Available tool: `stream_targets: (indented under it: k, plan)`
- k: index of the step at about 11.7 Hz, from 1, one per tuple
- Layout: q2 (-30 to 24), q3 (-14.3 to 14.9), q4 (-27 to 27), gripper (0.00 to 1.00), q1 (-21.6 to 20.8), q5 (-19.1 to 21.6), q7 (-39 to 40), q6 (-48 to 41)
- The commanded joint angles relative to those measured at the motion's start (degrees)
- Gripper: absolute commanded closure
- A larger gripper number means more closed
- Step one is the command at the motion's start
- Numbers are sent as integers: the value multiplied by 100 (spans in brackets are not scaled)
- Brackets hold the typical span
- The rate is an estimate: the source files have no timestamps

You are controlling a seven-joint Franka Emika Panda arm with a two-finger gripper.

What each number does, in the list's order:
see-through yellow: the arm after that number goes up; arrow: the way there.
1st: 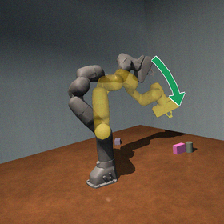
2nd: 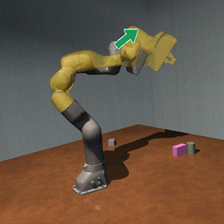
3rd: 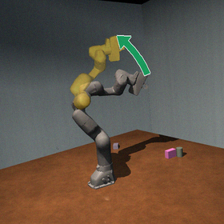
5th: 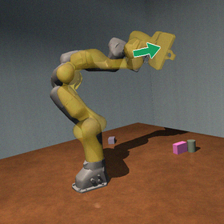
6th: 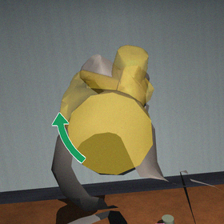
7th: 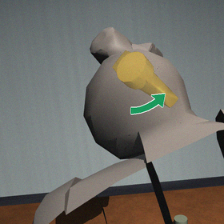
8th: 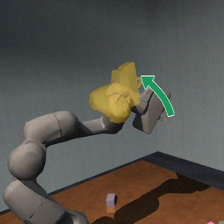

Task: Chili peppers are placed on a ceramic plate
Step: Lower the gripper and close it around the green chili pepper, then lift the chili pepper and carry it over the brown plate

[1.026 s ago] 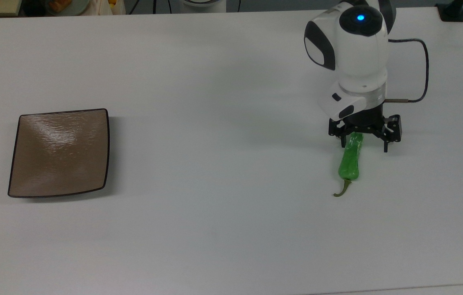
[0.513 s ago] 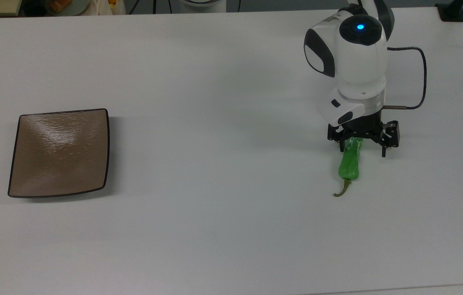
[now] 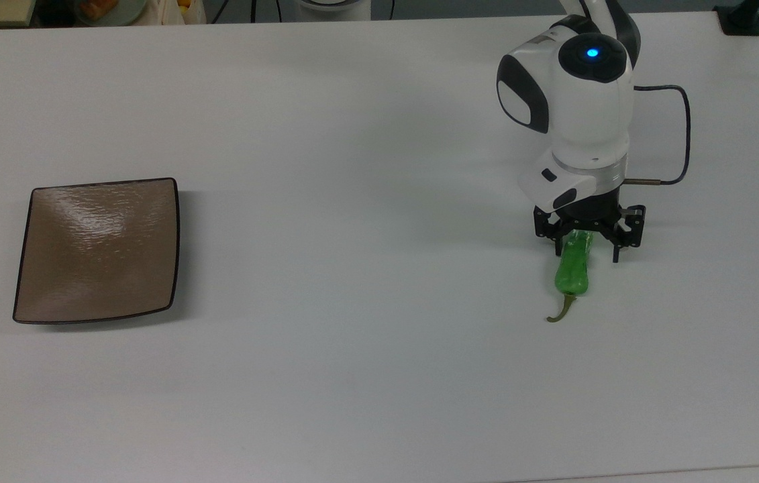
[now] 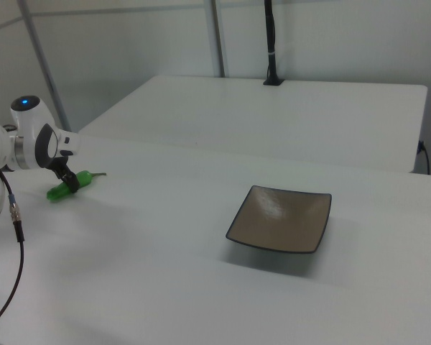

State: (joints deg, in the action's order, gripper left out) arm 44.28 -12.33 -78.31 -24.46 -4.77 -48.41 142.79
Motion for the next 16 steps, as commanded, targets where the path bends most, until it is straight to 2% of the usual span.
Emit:
stream_targets:
  k: [1, 3, 6, 11, 16]
  plan:
    - [29, 64, 17, 74, -50, -357, -107, 47]
    - [20, 55, 8, 82, -42, -366, -90, 47]
    - [-102, 46, 17, 84, 55, -314, 129, -75]
    - [-586, 11, 78, 84, 240, -226, 1349, -2067]
    - [-990, 46, 79, 84, 414, -331, 2316, -3124]
